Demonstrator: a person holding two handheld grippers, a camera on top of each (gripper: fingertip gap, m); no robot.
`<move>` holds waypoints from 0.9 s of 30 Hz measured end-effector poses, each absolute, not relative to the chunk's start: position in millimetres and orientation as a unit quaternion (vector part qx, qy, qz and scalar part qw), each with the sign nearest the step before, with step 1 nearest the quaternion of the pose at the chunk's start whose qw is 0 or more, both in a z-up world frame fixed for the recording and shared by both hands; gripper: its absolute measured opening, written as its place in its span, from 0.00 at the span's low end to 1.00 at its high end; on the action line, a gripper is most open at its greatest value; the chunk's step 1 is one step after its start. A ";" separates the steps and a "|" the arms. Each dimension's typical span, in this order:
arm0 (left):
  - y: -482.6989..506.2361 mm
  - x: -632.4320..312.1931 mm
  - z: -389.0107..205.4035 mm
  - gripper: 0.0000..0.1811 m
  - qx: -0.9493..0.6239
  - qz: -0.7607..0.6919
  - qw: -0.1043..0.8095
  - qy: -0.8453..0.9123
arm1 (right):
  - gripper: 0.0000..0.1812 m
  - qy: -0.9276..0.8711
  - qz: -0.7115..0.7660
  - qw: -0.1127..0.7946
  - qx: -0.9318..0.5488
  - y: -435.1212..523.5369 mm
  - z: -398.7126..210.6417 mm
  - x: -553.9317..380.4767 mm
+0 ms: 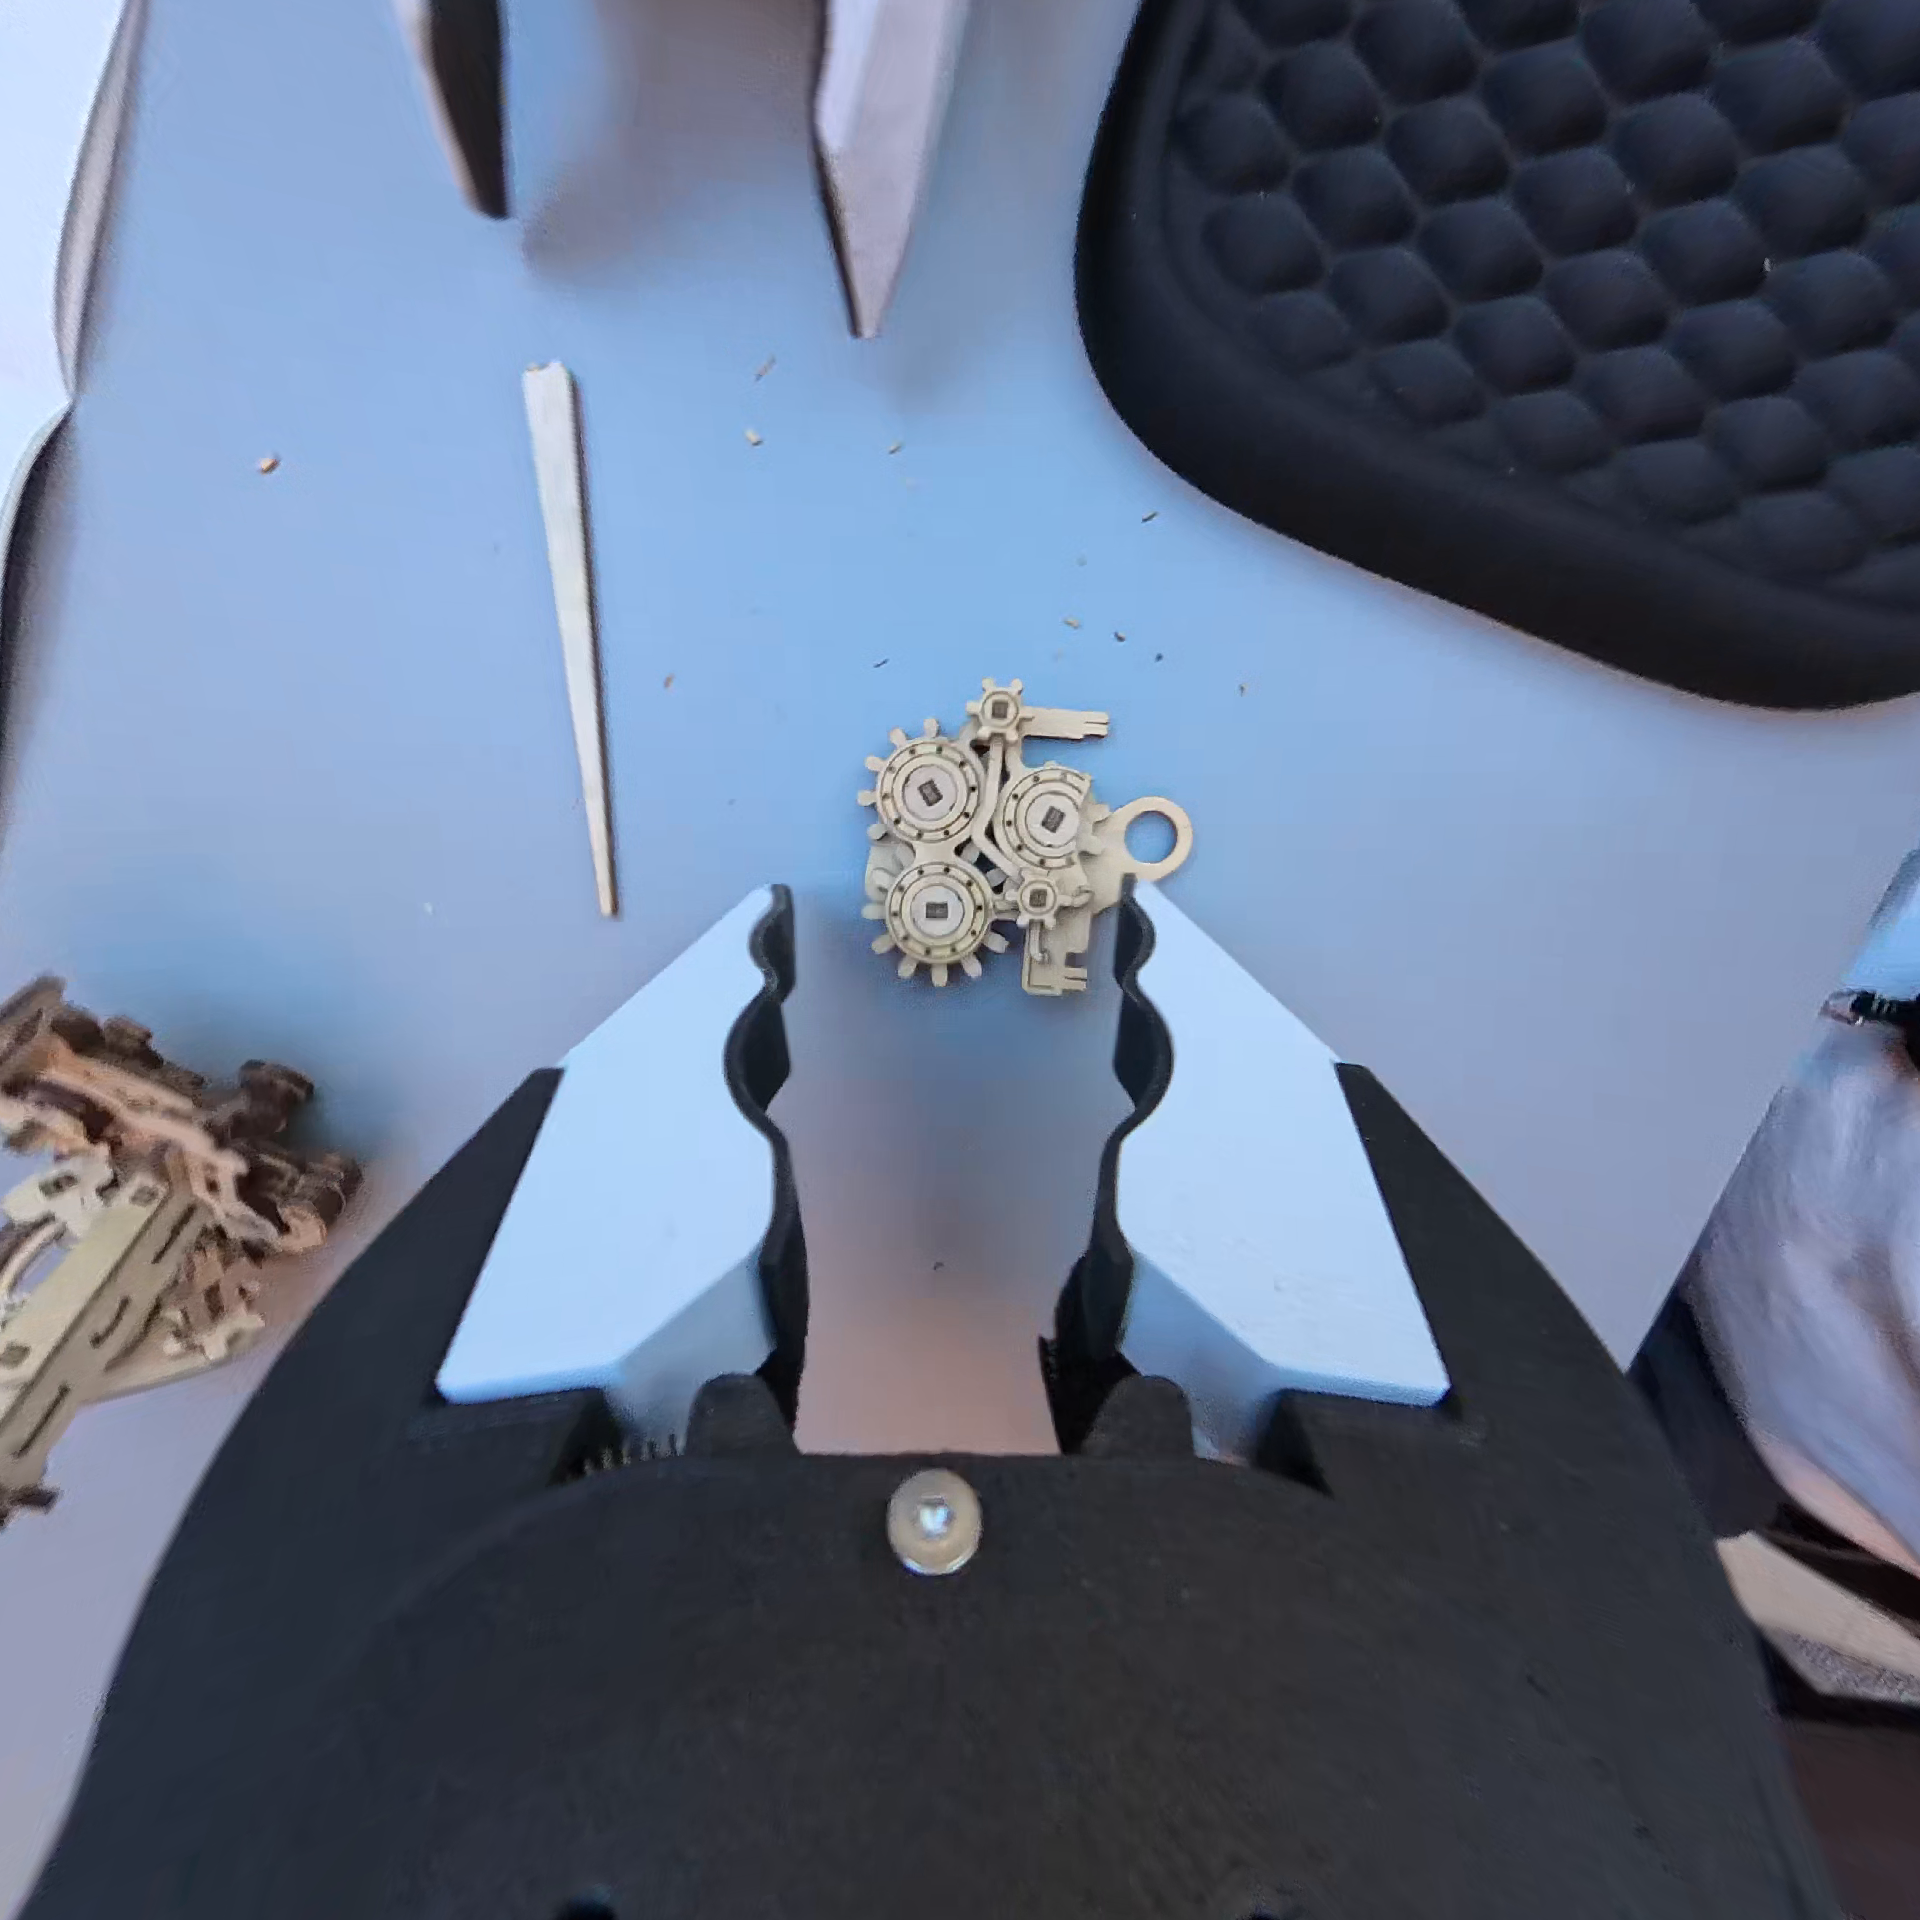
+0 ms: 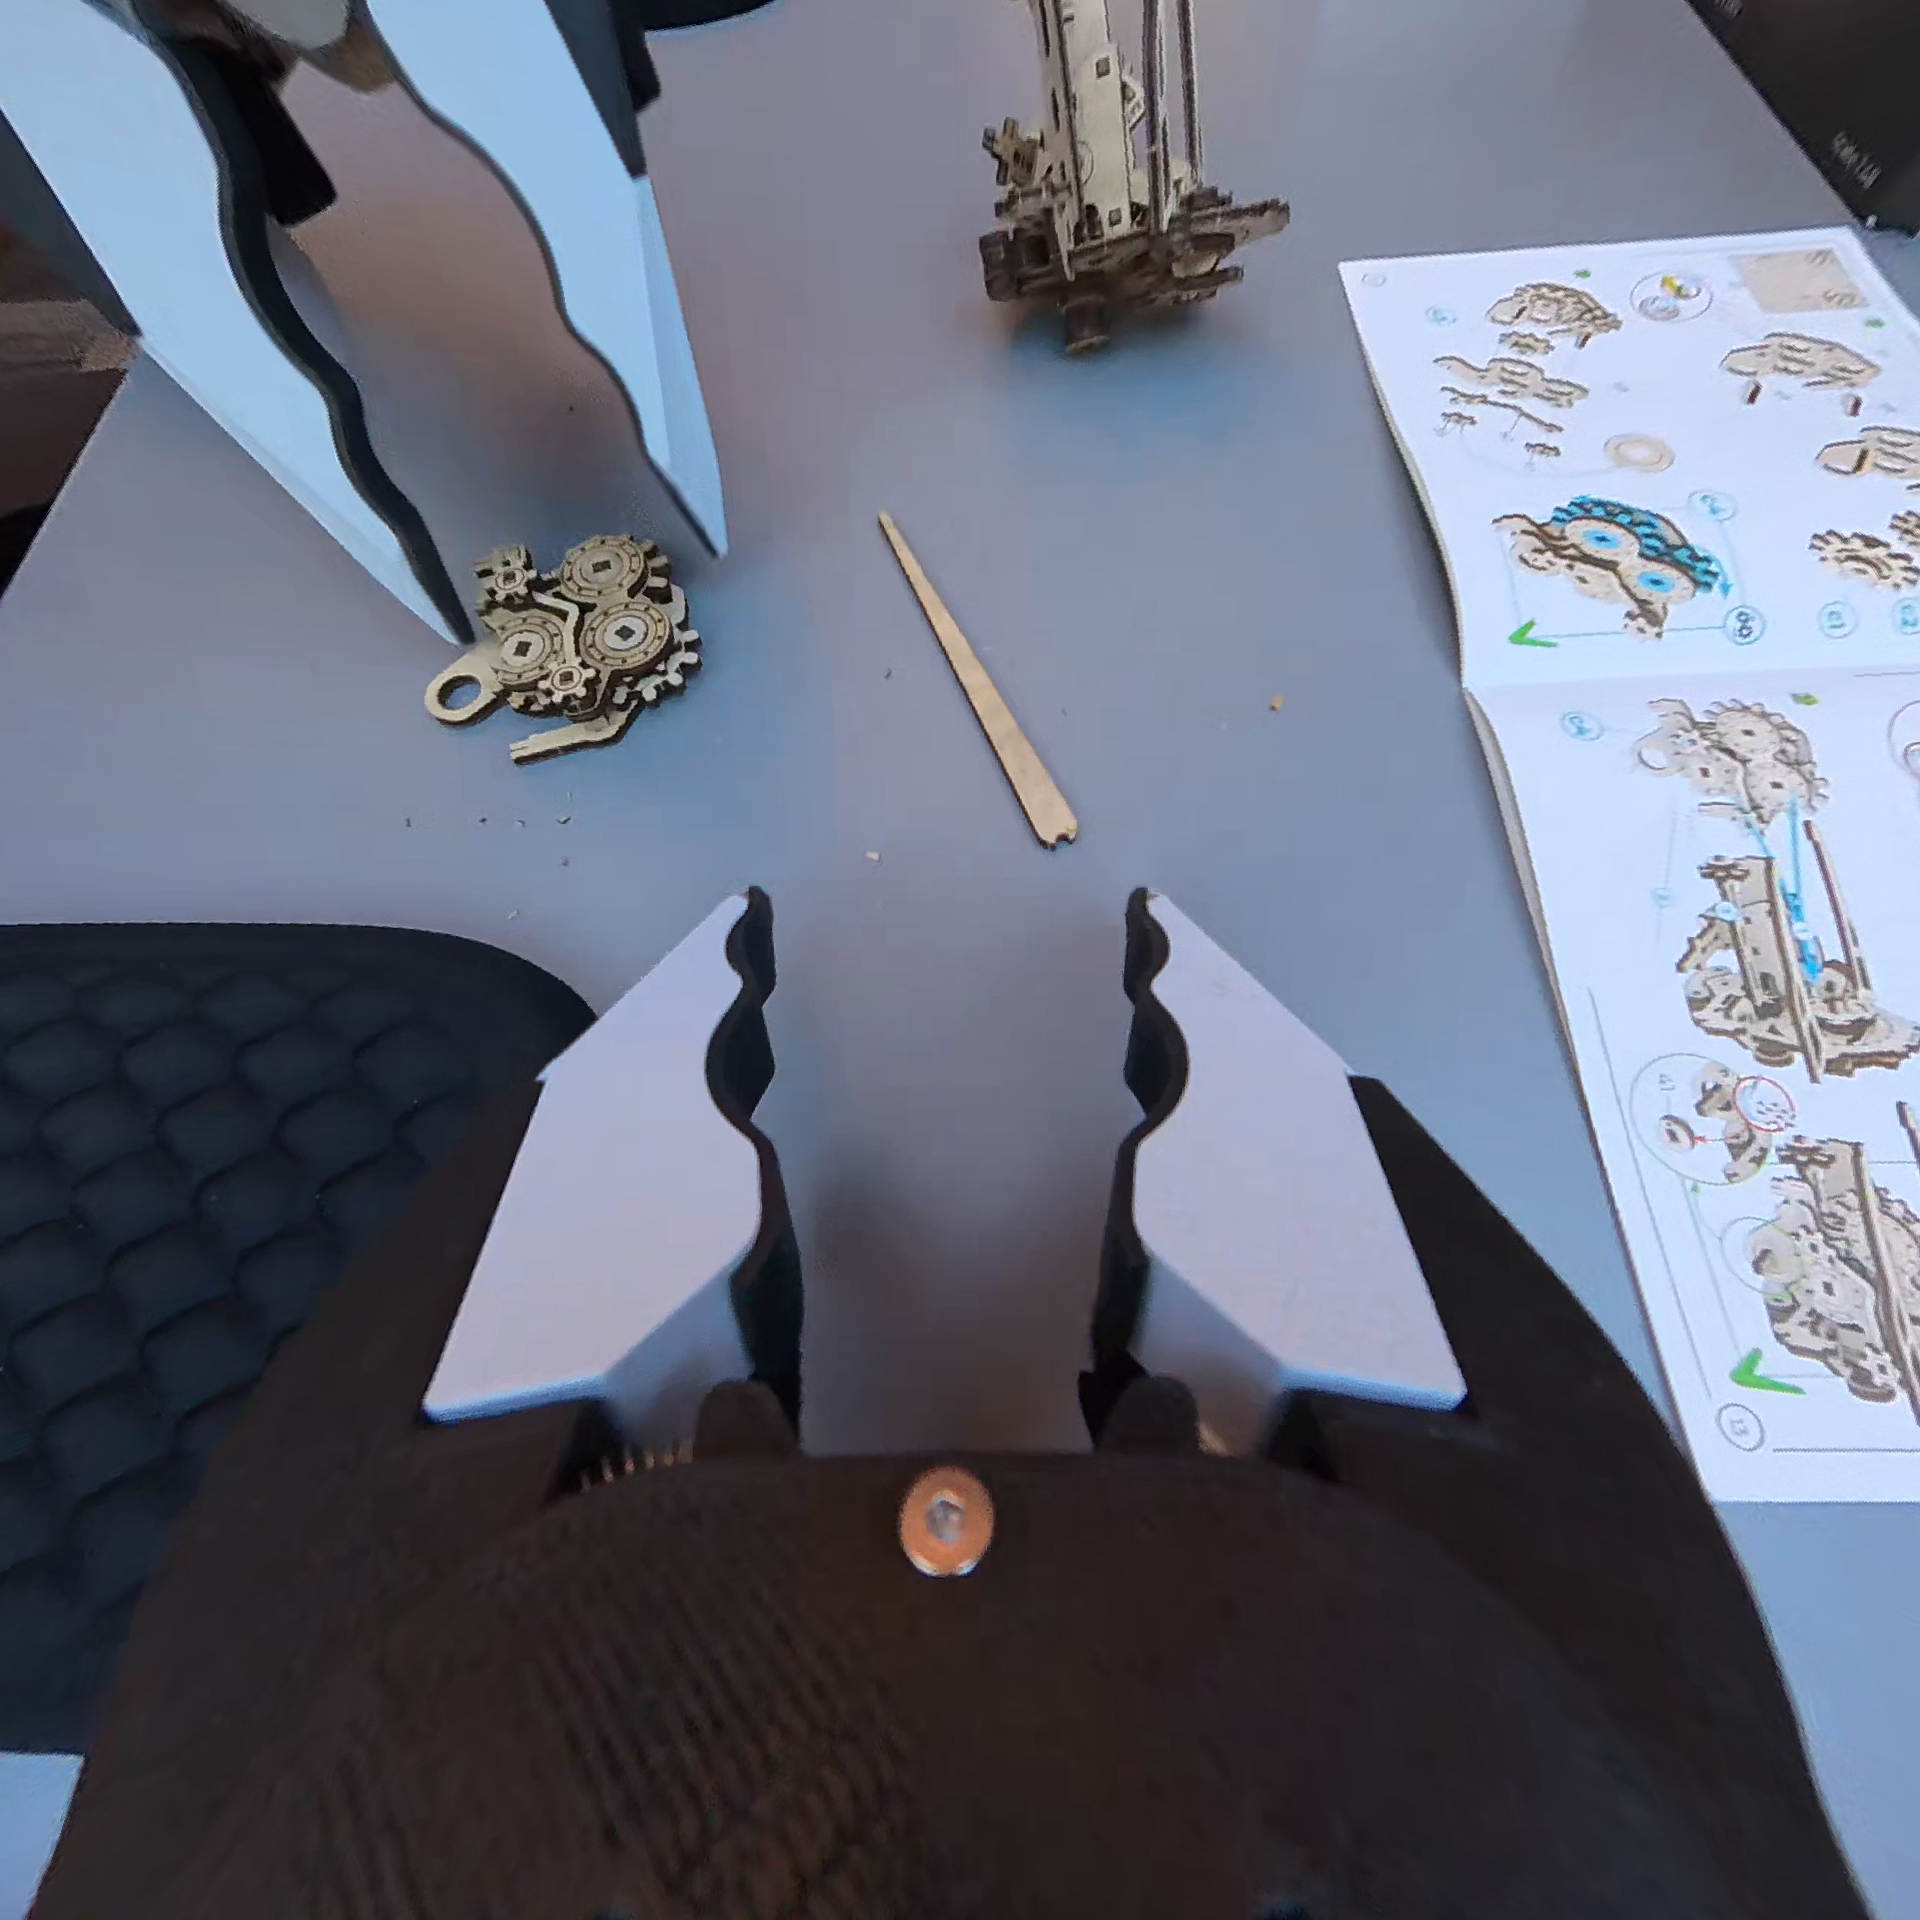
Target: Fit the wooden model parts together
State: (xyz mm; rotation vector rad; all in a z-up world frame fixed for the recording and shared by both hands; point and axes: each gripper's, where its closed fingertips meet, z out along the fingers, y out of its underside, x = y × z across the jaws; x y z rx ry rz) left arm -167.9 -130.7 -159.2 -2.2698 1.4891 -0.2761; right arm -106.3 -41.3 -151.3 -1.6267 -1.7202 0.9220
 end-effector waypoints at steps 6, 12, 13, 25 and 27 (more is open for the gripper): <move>-132.0 -222.1 -147.0 0.46 -0.858 -0.095 0.292 0.412 | 0.39 -0.663 0.299 0.299 -0.618 -38.9 -162.1 -105.4; -133.0 -248.8 -158.1 0.48 -0.853 -0.080 0.375 0.353 | 0.52 -0.630 0.283 0.308 -0.655 -23.4 -163.8 -104.4; -130.4 -252.0 -161.3 0.50 -0.856 -0.073 0.382 0.340 | 0.55 -0.628 0.278 0.312 -0.656 -22.2 -163.6 -104.2; -121.9 -269.2 -164.9 0.57 -0.876 -0.069 0.416 0.232 | 0.55 -0.617 0.277 0.312 -0.667 -21.0 -163.9 -101.8; -118.5 -279.1 -167.5 0.67 -0.889 -0.060 0.409 0.199 | 0.56 -0.616 0.275 0.314 -0.668 -20.1 -164.1 -101.7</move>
